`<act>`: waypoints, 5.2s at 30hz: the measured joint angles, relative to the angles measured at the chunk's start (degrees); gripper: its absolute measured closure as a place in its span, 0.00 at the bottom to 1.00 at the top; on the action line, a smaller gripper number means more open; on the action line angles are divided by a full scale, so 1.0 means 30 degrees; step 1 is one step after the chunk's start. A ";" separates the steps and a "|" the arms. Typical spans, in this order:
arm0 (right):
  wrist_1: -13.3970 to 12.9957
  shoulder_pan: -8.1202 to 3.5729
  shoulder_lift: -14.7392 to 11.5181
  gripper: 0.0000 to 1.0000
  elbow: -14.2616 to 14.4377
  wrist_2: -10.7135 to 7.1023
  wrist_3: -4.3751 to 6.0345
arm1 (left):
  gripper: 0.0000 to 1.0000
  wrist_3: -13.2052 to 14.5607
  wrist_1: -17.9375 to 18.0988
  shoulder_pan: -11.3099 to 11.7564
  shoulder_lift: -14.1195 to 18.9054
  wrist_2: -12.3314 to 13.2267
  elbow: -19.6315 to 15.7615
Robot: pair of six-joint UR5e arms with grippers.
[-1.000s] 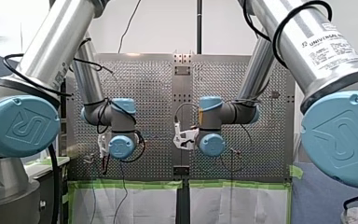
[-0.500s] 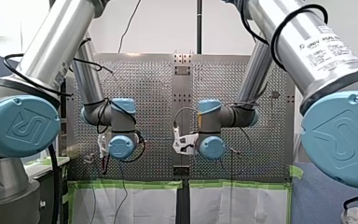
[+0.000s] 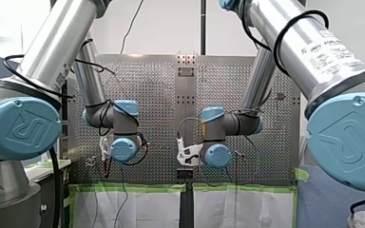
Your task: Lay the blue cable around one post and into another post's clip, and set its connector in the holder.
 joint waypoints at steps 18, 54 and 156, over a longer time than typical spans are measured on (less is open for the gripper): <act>0.0003 0.0000 0.0005 0.93 -0.0001 0.0000 0.0000 | 1.00 -0.0088 0.0088 -0.1194 -0.0493 -0.1307 -0.0669; 0.2215 -0.0833 -0.4516 0.89 -0.0386 0.0696 0.3896 | 1.00 -0.1441 -0.3459 0.3008 0.2775 0.0512 0.0361; 0.8490 0.1285 -0.4804 0.89 -1.3025 -0.4497 0.2159 | 1.00 -0.9951 -1.2422 1.4225 0.8816 0.8149 1.0747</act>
